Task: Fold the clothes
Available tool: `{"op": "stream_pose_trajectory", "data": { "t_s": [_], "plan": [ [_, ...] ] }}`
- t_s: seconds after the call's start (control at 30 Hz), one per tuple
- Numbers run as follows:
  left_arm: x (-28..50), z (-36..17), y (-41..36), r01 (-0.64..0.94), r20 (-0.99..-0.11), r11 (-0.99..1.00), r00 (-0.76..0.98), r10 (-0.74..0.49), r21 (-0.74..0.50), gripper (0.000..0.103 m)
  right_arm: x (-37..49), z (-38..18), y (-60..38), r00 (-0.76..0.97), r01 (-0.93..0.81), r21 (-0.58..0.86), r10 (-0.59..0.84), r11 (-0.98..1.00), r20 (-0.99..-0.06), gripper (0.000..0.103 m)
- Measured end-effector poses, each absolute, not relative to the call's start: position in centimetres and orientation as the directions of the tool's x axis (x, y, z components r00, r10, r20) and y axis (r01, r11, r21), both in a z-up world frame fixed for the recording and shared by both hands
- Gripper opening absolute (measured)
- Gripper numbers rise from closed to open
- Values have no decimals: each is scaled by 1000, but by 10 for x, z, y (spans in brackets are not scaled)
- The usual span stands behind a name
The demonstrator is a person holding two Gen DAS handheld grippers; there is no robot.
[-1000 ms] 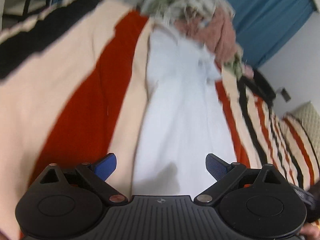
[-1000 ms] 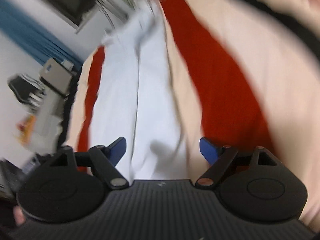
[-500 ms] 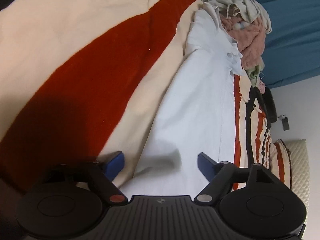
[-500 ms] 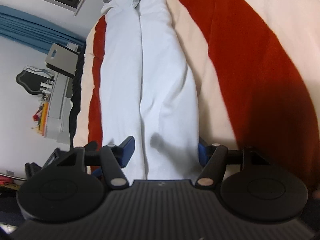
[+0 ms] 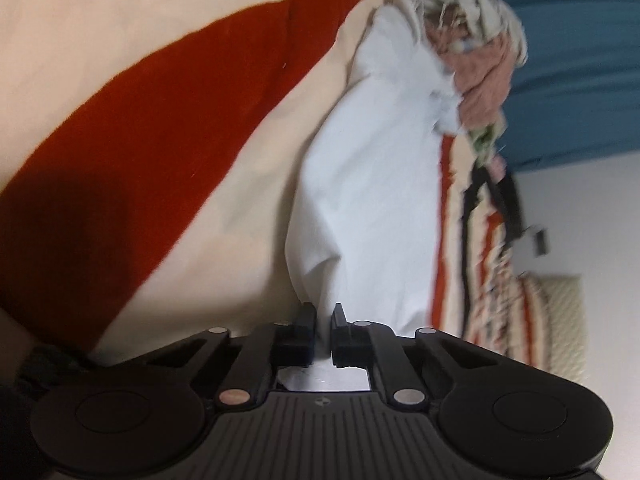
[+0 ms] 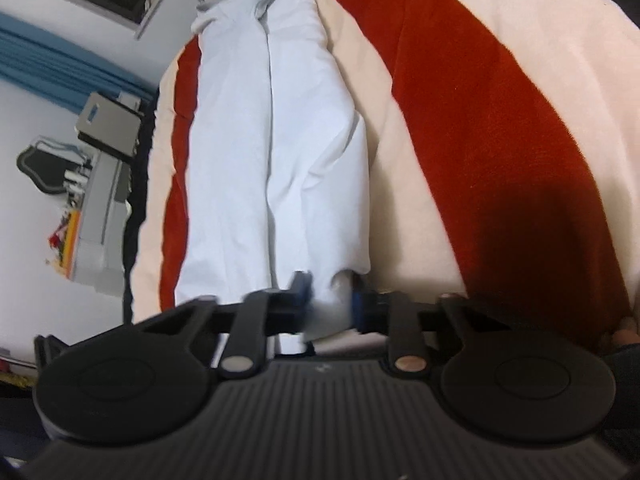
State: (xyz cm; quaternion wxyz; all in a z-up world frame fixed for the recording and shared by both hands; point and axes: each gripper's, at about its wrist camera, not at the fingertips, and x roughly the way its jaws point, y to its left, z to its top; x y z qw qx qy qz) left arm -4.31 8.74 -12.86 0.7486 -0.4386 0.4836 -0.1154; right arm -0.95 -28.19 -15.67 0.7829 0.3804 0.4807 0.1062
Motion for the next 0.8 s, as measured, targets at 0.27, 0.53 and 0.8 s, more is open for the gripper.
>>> {"op": "stream_pose_trajectory", "data": {
  "t_s": [0.27,0.53,0.8],
  "plan": [
    [-51,-49,106,-161,-477,494,618,-625,-855,3,-23,-97,-301,658,113,788,548,606,-516,7],
    [-93,47,107,-30,-408,525,667,-624,-851,3,-61,-14,-318,748,-6,788,526,615,-404,7],
    [-119,35,115,-160,-567,599,575,-590,-785,2,-93,-21,-322,715,49,746,498,664,-490,7]
  ]
}}
